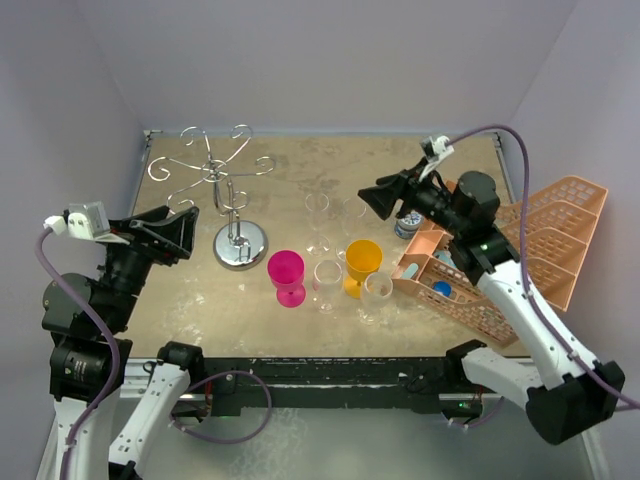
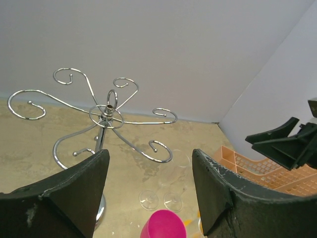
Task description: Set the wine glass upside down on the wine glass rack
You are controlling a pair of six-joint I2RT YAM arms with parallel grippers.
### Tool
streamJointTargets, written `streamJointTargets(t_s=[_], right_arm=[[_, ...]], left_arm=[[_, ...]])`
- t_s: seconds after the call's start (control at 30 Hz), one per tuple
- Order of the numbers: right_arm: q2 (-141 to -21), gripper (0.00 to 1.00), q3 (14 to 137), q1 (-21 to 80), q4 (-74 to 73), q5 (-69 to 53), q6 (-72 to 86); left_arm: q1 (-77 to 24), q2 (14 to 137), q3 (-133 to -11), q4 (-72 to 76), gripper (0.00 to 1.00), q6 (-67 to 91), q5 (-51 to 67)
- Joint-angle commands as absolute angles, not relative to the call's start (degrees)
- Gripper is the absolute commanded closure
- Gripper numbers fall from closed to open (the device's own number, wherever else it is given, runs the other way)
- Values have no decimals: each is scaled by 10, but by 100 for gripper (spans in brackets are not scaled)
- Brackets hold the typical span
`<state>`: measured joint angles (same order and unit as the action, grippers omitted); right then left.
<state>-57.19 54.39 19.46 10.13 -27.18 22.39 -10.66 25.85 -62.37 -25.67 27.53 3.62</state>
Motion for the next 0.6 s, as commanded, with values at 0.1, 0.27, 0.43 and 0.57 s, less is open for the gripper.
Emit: streamJointTargets(t_s=[0.1,0.27,0.43,0.57], right_arm=[[-667,41,686,294,-3,-139,159],[-741,45,746,368,-49,-52,137],[-796,48,771,415,-71,-7,132],[-836,49,788,435,-84,18,130]], left_arm=[[-100,254,-627,-232,35,270,50],[-100,254,-629,-232,35,267,44],[-100,249,-635,-244,35,264,40],[-100,244,-632,-240,35,262,48]])
